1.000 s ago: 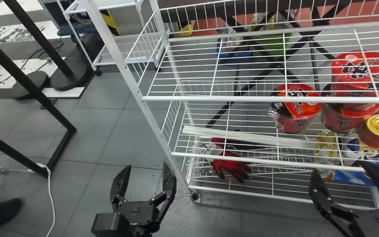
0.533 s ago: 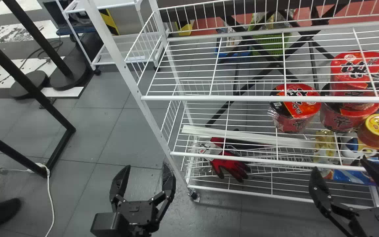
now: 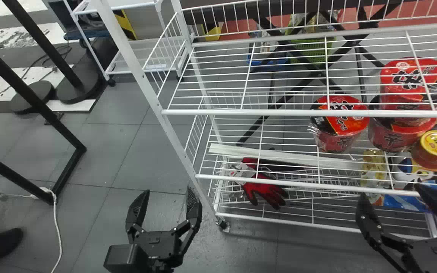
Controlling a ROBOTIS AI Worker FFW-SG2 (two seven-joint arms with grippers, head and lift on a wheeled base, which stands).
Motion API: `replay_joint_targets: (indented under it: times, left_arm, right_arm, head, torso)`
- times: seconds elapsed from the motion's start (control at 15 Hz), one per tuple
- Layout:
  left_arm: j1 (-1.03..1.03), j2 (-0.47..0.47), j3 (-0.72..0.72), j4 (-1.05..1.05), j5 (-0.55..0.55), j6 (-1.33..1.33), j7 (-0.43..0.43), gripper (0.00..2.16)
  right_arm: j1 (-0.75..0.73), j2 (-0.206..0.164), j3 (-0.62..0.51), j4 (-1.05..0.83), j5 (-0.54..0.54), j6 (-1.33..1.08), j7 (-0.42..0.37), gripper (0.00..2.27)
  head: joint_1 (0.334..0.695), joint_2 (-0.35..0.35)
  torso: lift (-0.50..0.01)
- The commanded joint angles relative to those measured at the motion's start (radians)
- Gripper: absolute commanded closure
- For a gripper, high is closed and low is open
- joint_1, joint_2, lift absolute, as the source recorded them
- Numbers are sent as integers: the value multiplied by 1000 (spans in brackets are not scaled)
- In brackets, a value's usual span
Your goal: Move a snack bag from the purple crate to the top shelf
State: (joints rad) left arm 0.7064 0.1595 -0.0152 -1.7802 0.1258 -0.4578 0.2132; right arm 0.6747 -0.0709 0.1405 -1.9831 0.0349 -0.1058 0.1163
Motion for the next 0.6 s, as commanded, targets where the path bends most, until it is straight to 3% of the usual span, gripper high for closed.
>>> replay_joint_targets:
  times: [0.0, 0.53]
  left_arm:
    - [-1, 0, 1, 1, 0, 0, 0, 83]
    - [-5, 0, 1, 7, 0, 0, 2, 83]
  right_arm:
    - [-1, 0, -1, 1, -7, 1, 2, 120]
    - [13, -3, -1, -17, -17, 13, 0, 120]
  head:
    - [695, 268]
    - [695, 268]
  torso:
    - [-451]
    - [-451]
